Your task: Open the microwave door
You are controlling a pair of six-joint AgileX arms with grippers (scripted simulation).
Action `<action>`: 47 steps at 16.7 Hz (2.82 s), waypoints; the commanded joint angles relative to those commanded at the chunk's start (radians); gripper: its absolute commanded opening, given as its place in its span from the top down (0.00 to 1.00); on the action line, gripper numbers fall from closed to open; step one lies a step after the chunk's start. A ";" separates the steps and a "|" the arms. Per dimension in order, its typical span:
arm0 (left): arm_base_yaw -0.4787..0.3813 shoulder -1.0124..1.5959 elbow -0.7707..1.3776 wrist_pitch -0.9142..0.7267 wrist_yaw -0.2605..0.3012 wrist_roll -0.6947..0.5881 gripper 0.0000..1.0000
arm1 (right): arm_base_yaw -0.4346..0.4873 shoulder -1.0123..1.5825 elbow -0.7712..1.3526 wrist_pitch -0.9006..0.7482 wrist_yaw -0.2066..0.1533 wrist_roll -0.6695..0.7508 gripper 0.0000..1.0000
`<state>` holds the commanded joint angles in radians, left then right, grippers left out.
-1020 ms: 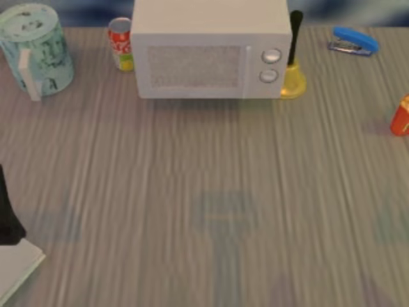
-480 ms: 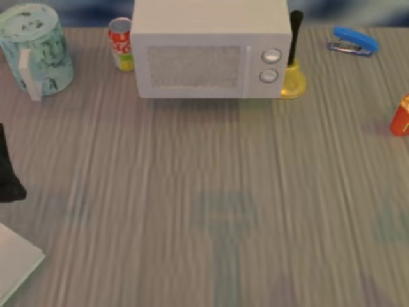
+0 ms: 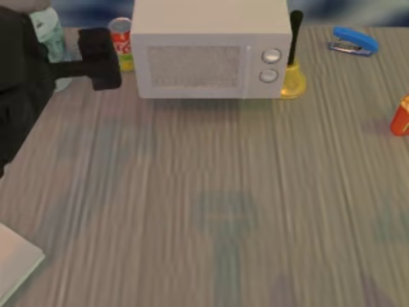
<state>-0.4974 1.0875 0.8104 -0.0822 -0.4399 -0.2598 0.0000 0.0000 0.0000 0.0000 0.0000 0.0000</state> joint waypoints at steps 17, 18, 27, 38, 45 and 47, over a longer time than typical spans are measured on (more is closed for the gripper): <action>-0.394 0.911 0.670 -0.041 -0.348 -0.224 0.00 | 0.000 0.000 0.000 0.000 0.000 0.000 0.00; -0.390 0.909 0.666 -0.041 -0.345 -0.223 0.00 | 0.000 0.000 0.000 0.000 0.000 0.000 0.00; -0.278 1.123 0.846 0.056 -0.249 -0.132 0.00 | 0.000 0.000 0.000 0.000 0.000 0.000 0.00; -0.276 1.125 0.847 0.057 -0.248 -0.131 0.53 | 0.000 0.000 0.000 0.000 0.000 0.000 0.00; -0.276 1.125 0.847 0.057 -0.248 -0.131 1.00 | 0.000 0.000 0.000 0.000 0.000 0.000 0.00; -0.276 1.125 0.847 0.057 -0.248 -0.131 1.00 | 0.000 0.000 0.000 0.000 0.000 0.000 0.00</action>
<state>-0.7738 2.2121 1.6576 -0.0248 -0.6878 -0.3905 0.0000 0.0000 0.0000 0.0000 0.0000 0.0000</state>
